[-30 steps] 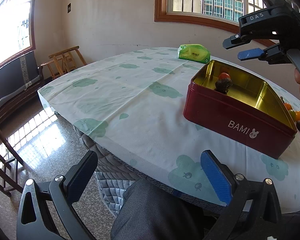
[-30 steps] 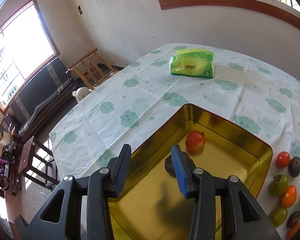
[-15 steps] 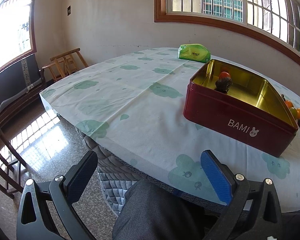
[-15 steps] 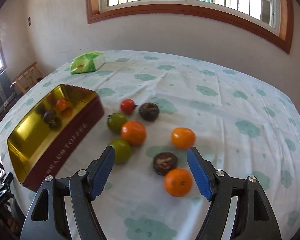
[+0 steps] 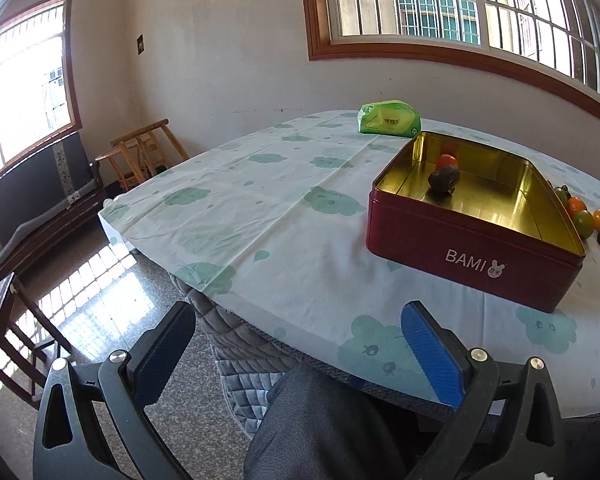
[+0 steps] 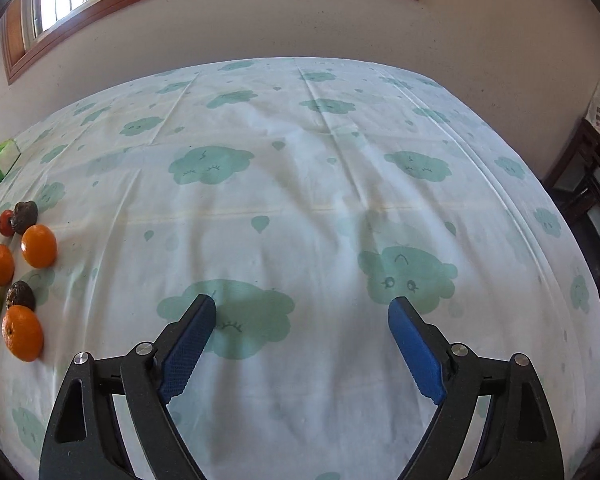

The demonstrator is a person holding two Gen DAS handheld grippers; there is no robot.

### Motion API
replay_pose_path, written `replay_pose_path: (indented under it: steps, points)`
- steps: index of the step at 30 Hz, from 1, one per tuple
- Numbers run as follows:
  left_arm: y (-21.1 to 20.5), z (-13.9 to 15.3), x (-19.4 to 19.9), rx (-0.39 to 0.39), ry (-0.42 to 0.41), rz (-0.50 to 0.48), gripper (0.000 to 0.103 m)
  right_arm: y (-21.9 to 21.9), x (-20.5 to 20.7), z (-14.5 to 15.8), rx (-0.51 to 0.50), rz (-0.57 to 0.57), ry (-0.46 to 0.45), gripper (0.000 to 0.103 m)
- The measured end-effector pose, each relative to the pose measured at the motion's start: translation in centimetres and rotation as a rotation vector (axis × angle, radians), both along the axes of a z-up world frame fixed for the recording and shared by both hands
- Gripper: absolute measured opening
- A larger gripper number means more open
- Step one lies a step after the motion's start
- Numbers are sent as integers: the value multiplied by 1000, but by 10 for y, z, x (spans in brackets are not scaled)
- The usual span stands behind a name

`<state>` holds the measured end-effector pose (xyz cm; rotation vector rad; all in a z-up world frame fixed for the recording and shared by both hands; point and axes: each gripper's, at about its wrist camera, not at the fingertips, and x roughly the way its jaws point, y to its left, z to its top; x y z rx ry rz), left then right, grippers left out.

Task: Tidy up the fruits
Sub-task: 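Withdraw right gripper from the tray while left gripper moves toward green tomato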

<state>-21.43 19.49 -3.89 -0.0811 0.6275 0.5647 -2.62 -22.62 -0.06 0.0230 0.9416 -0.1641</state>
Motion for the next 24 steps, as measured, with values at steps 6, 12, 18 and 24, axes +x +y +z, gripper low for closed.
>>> replay_pose_path:
  steps: [6, 12, 18, 24]
  points:
    - [-48, 44, 17, -13, -12, -259, 102, -13, 2, -5, 41, -20, 8, 102]
    - [-132, 78, 74, -30, 35, -592, 102, -12, 2, -6, 43, -7, 9, 103]
    - [-198, 73, 143, -35, 120, -755, 102, -13, -1, -4, 66, -8, -3, 103]
    - [-212, 51, 207, -84, 211, -748, 102, -19, -4, -1, 124, -6, -31, 103]
